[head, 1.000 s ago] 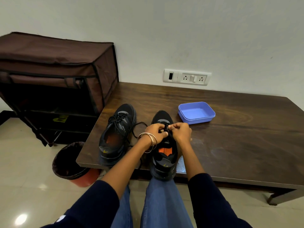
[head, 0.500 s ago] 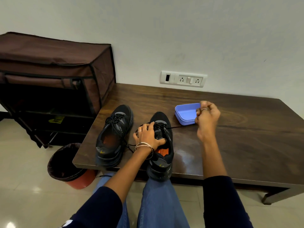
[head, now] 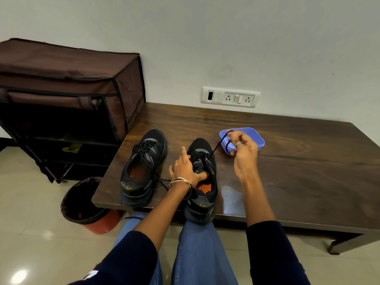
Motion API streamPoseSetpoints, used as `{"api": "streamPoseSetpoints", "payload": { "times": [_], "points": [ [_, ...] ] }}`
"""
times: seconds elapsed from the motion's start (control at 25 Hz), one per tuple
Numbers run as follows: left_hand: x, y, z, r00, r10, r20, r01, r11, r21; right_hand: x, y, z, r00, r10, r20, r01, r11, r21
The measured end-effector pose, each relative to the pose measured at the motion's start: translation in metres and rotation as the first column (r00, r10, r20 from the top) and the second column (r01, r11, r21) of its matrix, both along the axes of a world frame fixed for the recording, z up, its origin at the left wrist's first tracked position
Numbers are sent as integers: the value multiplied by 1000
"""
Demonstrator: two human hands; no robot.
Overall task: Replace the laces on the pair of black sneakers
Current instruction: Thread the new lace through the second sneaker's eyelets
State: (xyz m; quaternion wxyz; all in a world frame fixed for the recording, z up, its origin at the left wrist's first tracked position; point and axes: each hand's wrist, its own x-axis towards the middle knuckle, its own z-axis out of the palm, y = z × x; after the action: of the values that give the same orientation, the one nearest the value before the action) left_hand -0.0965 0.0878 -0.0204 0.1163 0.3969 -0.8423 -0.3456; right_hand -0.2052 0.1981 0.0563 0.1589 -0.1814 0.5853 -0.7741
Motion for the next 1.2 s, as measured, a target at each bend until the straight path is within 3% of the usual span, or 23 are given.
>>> {"api": "streamPoseSetpoints", "payload": {
  "times": [0.08,0.12,0.2,0.28,0.4,0.44,0.52,0.6,0.64,0.72,0.76,0.8,0.88,0.96,1.08,1.2],
  "points": [
    [0,0,-2,999,-8,31,8,1000,-26,-4,4,25,980,81,181,-11,935,-356],
    [-1,1,-3,999,-5,41,7,999,-48,-6,6,30,978,85,188,-10,930,-368],
    [0,3,-4,1000,10,16,-9,996,-93,-6,3,24,997,34,63,-27,994,-101],
    [0,4,-4,997,23,-71,-29,996,-81,-6,-4,0,988,72,-135,-28,952,304],
    [2,3,-2,989,27,-144,-29,1000,-10,-14,-12,-43,915,283,-287,45,636,771],
    [1,3,-3,986,25,-163,-22,1000,17,-15,-13,-52,902,329,-279,63,541,839],
    [2,4,-3,978,29,-206,-20,999,45,-16,-15,-58,904,338,-261,82,461,884],
    [2,5,-2,973,47,-228,-33,997,66,-16,-13,-50,920,300,-252,62,524,850],
    [3,6,-1,971,53,-234,-34,996,83,-15,-11,-40,939,250,-235,30,622,782],
    [3,7,1,966,57,-253,-31,994,108,-14,-4,-15,989,49,-140,28,865,501],
    [3,8,1,964,60,-258,-31,993,114,-16,1,-2,995,-53,-83,80,928,364],
    [4,9,1,964,61,-259,-33,993,111,-18,5,6,989,-127,-75,143,951,274],
    [5,8,0,968,59,-244,-36,994,100,-19,9,7,961,-188,-204,239,932,271],
    [5,7,1,977,53,-209,-36,996,82,-21,6,-2,923,-135,-361,297,847,442],
    [6,8,7,999,6,36,0,987,-160,-24,5,-8,880,11,-475,409,491,769],
    [9,10,17,993,-2,116,42,936,-350,-19,10,7,868,93,-488,440,313,842]
  ]
}}
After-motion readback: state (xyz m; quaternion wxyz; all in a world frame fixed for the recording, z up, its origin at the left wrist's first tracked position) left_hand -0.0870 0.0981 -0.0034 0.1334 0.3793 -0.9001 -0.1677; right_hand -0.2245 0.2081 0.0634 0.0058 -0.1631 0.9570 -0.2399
